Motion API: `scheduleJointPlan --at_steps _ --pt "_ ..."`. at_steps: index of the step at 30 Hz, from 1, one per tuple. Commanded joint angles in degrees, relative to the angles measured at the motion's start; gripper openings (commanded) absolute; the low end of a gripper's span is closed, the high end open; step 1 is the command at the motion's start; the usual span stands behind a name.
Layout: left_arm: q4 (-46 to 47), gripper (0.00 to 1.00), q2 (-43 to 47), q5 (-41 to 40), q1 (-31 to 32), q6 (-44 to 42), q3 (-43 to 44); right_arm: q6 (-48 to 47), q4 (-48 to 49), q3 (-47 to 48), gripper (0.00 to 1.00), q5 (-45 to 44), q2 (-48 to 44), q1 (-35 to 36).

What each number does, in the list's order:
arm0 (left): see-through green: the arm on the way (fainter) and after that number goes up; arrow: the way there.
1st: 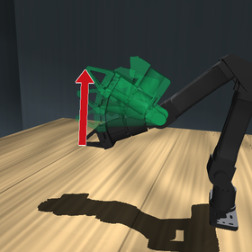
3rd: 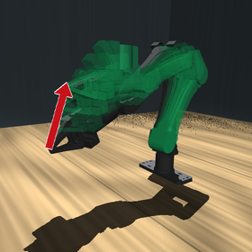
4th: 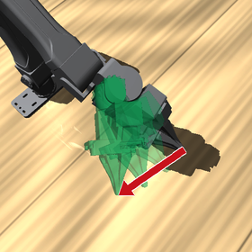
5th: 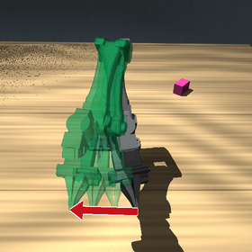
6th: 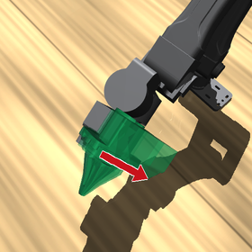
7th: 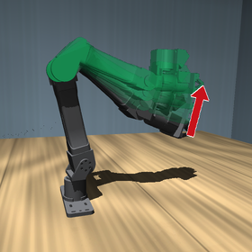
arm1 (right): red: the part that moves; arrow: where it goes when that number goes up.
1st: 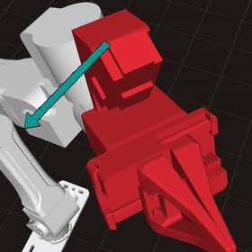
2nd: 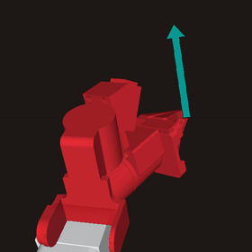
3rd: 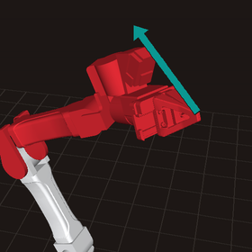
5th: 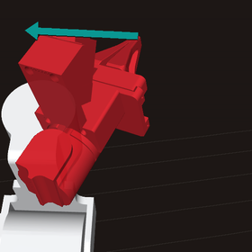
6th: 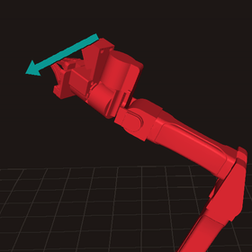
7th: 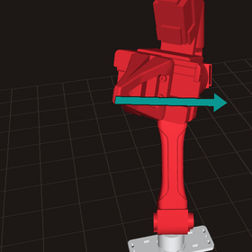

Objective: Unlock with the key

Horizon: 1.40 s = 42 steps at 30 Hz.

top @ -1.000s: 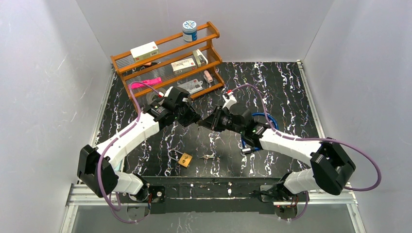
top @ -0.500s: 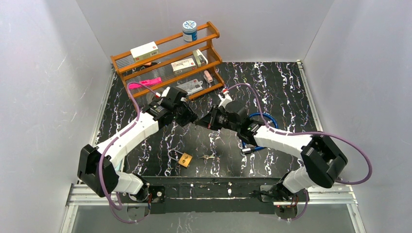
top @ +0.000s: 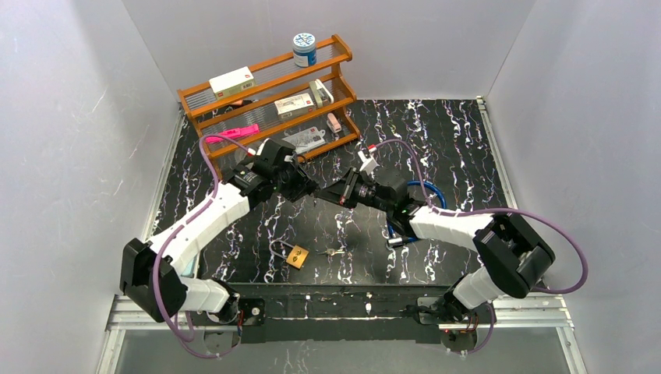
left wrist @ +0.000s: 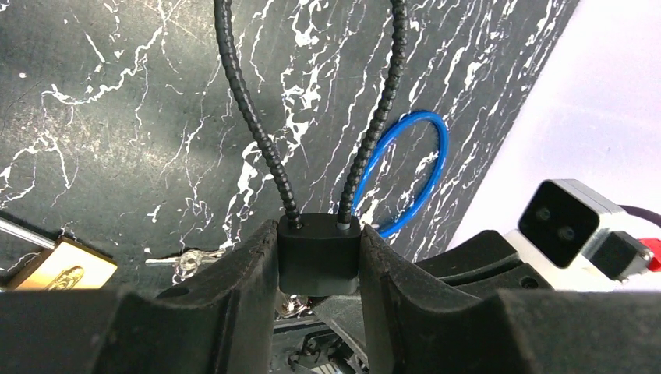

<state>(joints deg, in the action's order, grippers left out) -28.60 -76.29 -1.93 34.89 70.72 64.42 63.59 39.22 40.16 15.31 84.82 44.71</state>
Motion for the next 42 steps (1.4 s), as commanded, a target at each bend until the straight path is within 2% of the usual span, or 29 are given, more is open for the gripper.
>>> scheduleJointPlan --at_steps 1,4,9,12,17,21,24,32,35,42 --pt "0.06 0.00 3.52 9.81 2.37 0.66 -0.24 5.72 9.13 0.28 0.01 -4.21 -1.65 -0.35" --pt "0.07 0.00 3.78 10.01 2.41 0.56 0.07 -0.22 4.13 3.42 0.01 -3.63 -1.44 -0.20" --pt "0.03 0.00 3.91 10.94 2.37 0.56 1.35 -18.96 -3.62 7.18 0.01 -4.17 -0.97 0.98" --pt "0.05 0.00 4.41 10.68 2.37 0.61 1.67 -20.22 0.26 4.49 0.01 -5.03 -2.37 0.95" --pt "3.41 0.00 6.78 9.78 2.38 0.73 0.78 -7.59 5.97 1.31 0.01 -5.24 -5.27 0.56" --pt "8.60 0.00 10.02 9.48 2.38 1.01 -0.22 10.13 14.51 -4.20 0.01 -8.68 -7.09 0.95" --pt "12.65 0.00 12.07 9.39 2.33 1.27 -0.90 18.75 23.62 -8.88 0.01 -12.52 -7.92 1.81" --pt "23.05 0.00 16.53 9.43 2.44 2.13 -2.22 30.63 32.39 -10.24 0.01 -17.09 -9.47 1.89" --pt "27.74 0.00 17.56 9.41 2.39 2.79 -2.55 35.15 37.41 -9.91 0.01 -16.91 -7.74 1.98" --pt "32.42 0.00 15.75 11.53 2.46 5.08 -1.61 42.73 46.69 -7.48 0.01 -16.72 -2.00 2.82"
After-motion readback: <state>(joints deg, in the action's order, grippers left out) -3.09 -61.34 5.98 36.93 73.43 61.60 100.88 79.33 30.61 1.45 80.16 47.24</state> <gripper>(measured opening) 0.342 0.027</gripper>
